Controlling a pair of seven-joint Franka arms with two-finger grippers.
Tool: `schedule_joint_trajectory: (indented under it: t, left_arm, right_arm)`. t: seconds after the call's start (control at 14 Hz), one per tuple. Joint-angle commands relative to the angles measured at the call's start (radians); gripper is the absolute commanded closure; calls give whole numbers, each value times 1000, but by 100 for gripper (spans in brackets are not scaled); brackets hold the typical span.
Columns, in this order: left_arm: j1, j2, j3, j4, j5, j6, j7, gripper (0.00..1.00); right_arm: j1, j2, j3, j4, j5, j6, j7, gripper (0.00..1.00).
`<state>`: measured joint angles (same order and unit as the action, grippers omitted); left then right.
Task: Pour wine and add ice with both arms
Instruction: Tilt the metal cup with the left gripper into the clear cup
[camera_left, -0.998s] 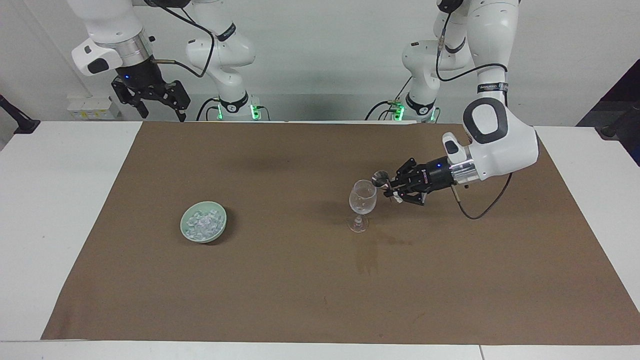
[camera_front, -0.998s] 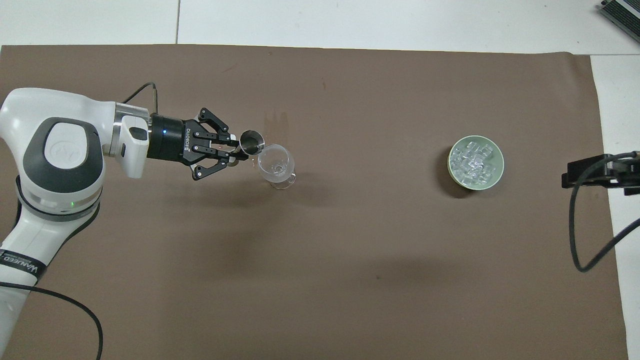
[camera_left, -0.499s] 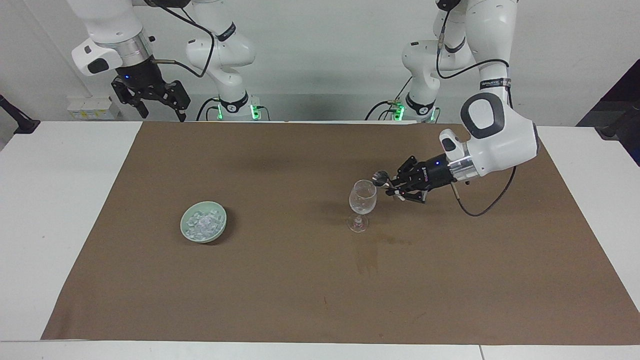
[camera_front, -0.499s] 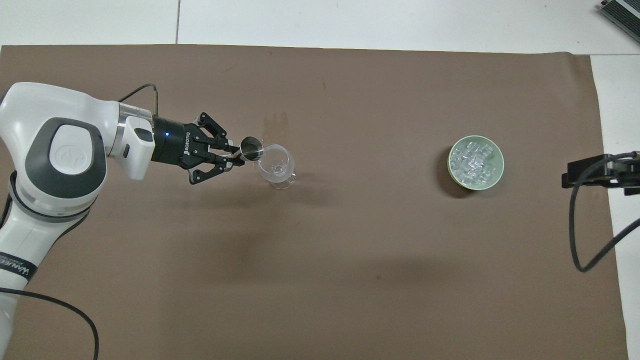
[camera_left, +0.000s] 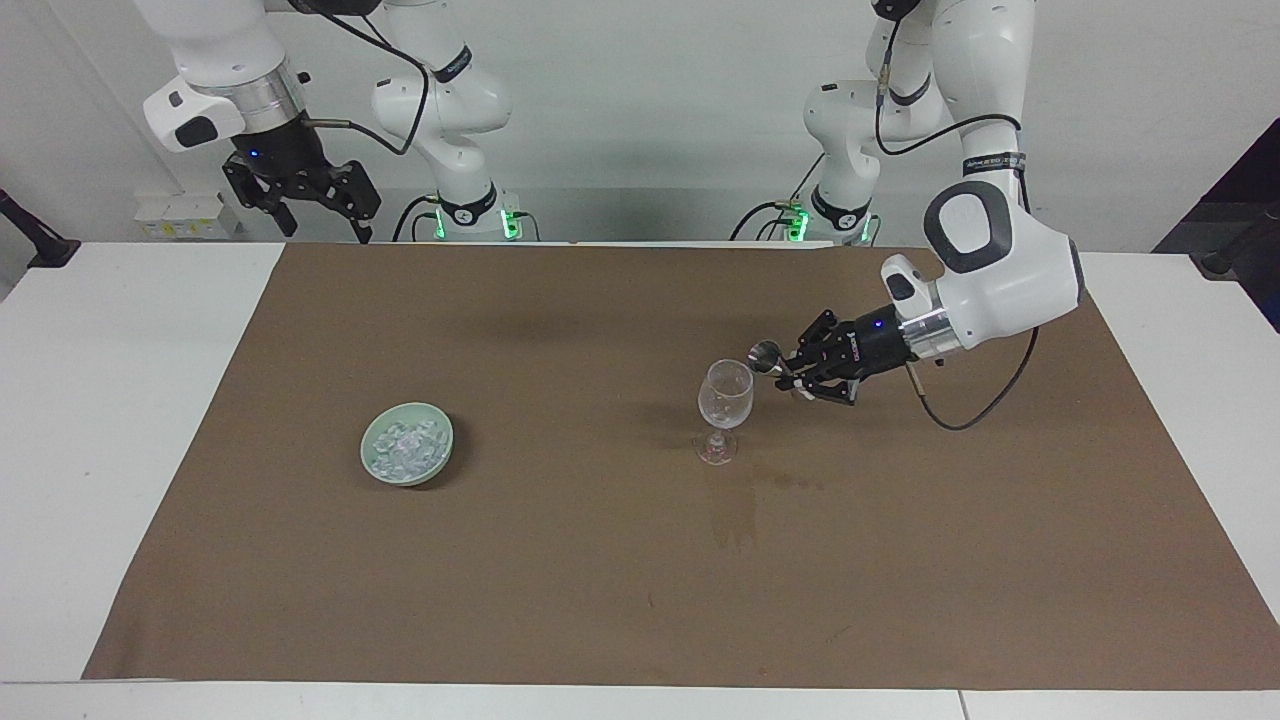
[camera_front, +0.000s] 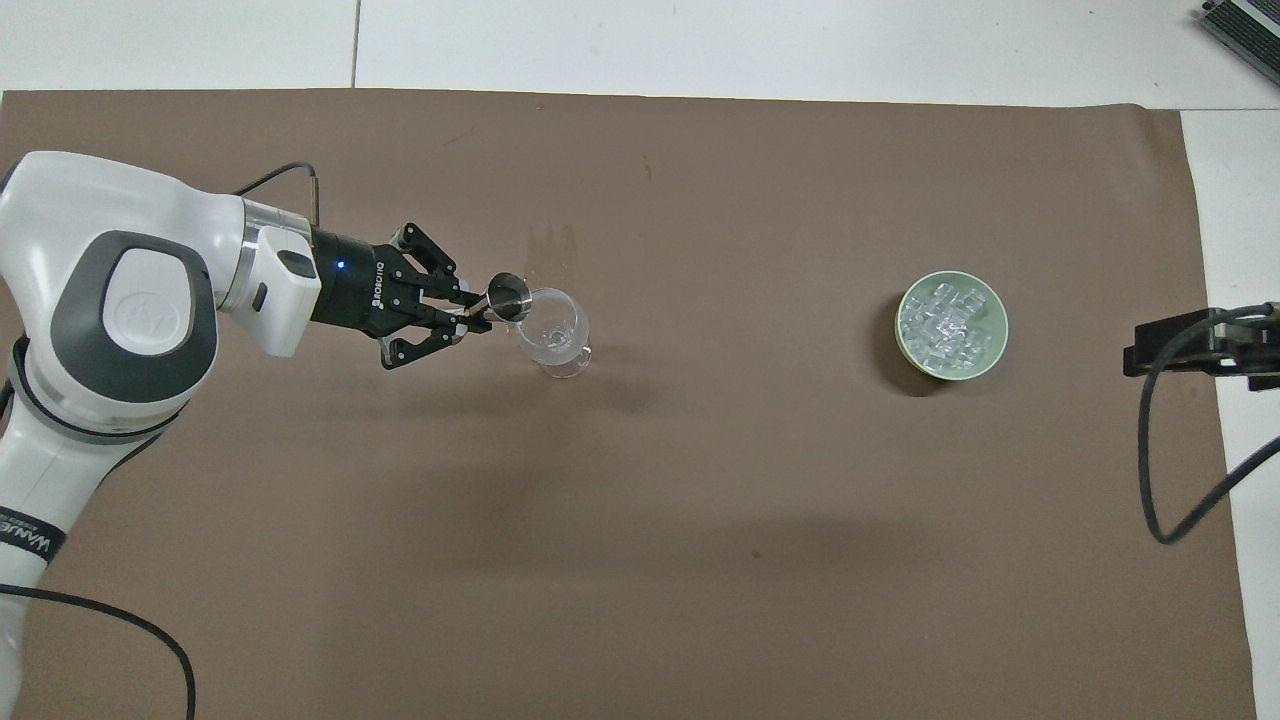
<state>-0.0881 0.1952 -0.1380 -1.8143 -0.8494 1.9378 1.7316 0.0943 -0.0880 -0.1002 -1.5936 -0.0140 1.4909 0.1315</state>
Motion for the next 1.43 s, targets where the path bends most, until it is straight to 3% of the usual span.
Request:
schedule_joint_trajectory:
  t: [0.0,1.35]
  left_arm:
    - [-30,-13,18,4,35,13,-38,100]
    - [-78,-13,24,35,217,18,-250,100]
  right_arm:
    - [-5,-16,1,-16,-4,14,-12,0]
    - [-5,-16,1,-16,-4,14,-12,0]
